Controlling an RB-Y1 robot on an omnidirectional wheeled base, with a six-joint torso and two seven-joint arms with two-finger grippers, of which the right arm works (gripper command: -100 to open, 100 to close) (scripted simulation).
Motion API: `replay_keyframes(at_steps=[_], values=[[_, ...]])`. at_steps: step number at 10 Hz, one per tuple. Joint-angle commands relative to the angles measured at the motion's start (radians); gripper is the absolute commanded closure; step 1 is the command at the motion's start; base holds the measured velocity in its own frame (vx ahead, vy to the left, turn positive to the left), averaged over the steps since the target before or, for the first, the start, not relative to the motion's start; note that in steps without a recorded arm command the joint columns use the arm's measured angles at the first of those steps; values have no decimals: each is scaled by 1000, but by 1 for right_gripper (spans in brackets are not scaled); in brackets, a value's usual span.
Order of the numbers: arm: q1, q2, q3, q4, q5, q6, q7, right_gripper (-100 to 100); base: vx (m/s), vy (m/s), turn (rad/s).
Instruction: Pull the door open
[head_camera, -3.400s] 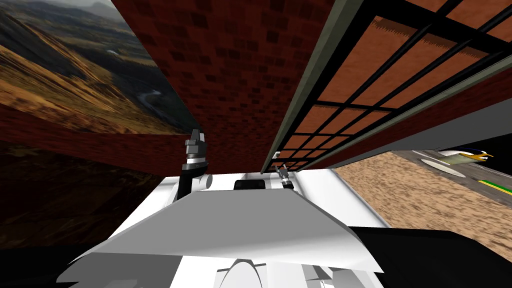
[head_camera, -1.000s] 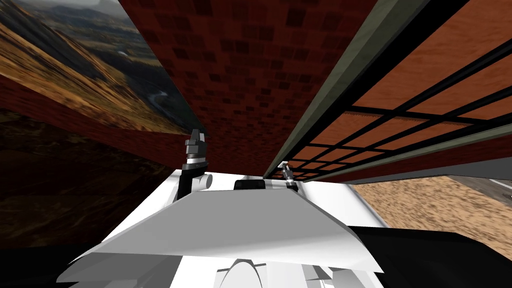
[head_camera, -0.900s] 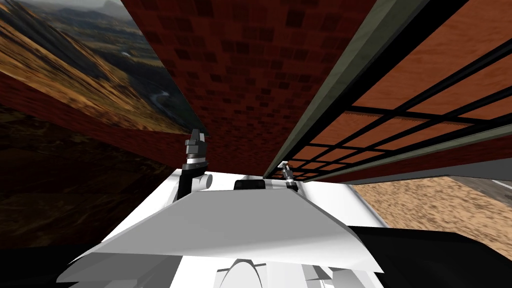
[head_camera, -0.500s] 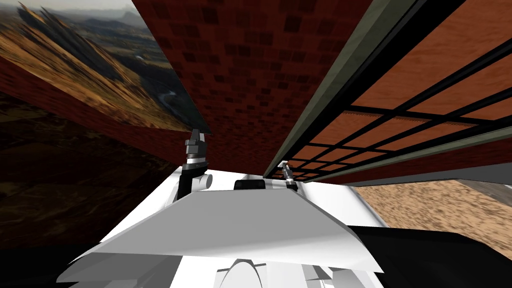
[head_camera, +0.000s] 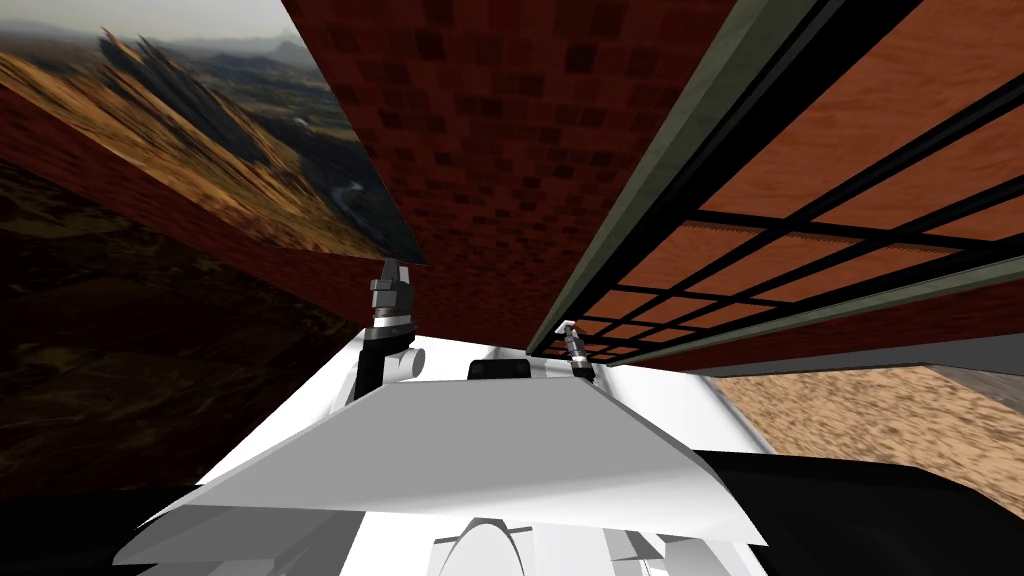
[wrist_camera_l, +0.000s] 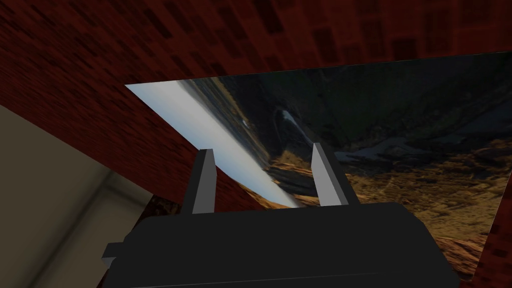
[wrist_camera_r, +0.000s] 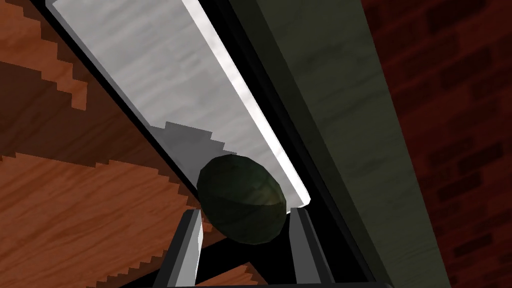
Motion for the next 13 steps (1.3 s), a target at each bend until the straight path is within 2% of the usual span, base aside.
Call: replay_keyframes(at_steps=[1,2,3,5,6,10,11,12,13], values=[[-2,0,12,2,-18,1,-50,100,-37,-5,41],[-5,-2,21,3,-34,3,-75,100,-48,-17,60],[-5,-2,21,3,-34,3,-88,100,-36,-18,26],[-10,-6,38,6,-66,8,-151,100,-42,-18,69],[-10,-6,38,6,-66,8,-165,100,-37,-20,24],[-19,-12,65,11,-118,15,-277,100,-37,-14,48],[-19,-12,65,11,-118,15,-284,100,-29,-10,24],[-23,-15,75,12,-136,18,-322,100,-30,-18,43],[-23,-15,75,12,-136,18,-324,100,-25,-14,36]])
